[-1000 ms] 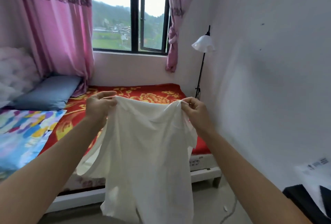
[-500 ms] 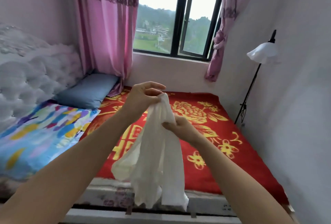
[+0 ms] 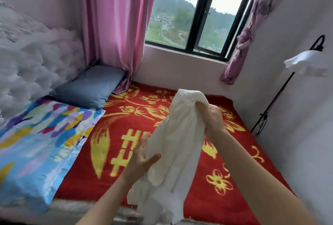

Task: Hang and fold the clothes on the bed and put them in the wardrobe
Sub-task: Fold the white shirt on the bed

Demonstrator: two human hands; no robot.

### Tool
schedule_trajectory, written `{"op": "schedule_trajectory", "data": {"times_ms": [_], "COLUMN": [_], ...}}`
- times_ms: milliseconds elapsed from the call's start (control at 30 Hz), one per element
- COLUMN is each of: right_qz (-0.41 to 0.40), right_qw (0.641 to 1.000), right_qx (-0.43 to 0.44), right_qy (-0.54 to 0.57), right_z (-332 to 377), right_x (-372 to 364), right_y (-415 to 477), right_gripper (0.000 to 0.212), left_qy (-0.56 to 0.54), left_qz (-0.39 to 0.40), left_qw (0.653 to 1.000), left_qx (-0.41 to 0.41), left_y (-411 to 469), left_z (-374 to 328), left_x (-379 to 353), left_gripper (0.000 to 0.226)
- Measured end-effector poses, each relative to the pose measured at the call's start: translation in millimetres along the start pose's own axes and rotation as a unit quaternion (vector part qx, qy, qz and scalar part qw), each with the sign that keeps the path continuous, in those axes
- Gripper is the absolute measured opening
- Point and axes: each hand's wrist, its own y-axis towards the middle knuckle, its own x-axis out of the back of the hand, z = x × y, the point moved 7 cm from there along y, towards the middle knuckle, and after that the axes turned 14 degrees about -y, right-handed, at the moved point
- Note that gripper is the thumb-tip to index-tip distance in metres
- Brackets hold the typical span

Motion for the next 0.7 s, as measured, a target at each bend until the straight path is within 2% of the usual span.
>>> {"op": "schedule_trajectory", "data": {"times_ms": [67,167,267,367,467,500,533,600,633,700], "right_qz": [-0.009,-0.015,-0.011,-0.017,-0.049,-0.062,-0.075,-0.095,-0.105,-0.115], "right_qw": [1.0,1.0,1.0,1.0,0.998,0.997,0.997,0.995,0.993,0.99], "right_qx": [0.004,-0.003,-0.006,-0.01,-0.033,-0.039,-0.037,-0.038,-0.047,-0.079], "right_qy": [-0.013,-0.011,-0.002,0.021,0.028,0.017,0.002,-0.018,-0.018,-0.015], "right_z": [-0.2,-2.4,-0.3,3.9,0.3,-3.0,-6.5,-15.9,-23.2,-43.0], "right_x": [-6.6,-10.7,-9.1,0.6,24.1,33.1,44.2,63.8,73.8,91.9], "right_y": [10.3,24.0,35.2,46.3,64.0,70.1,78.1,89.7,95.0,103.6], "right_gripper": [0.036,0.032,0.035,0.039,0.036,0.036,0.036,0.036,0.037,0.035], "left_qy": [0.103,0.272,0.298,0.219,0.138,0.11,0.062,-0.058,-0.114,-0.199], "left_qz": [-0.006,-0.015,-0.002,0.026,0.01,-0.014,-0.049,-0.141,-0.17,-0.164], "left_qw": [0.995,0.962,0.955,0.975,0.989,0.991,0.993,0.987,0.978,0.966], "left_qx": [-0.001,0.006,0.002,0.009,-0.058,-0.077,-0.084,-0.055,-0.036,0.004], "left_y": [2.0,12.2,27.8,37.6,48.6,51.5,57.3,67.1,74.8,93.9], "left_z": [19.5,45.2,59.8,62.4,46.9,39.0,33.1,25.5,19.5,0.4], "left_x": [-0.4,-4.0,-9.4,-15.0,-16.9,-11.3,-4.3,22.3,34.8,48.2], "left_gripper": [0.132,0.128,0.117,0.101,0.053,0.03,0.022,0.03,0.027,0.022]}}
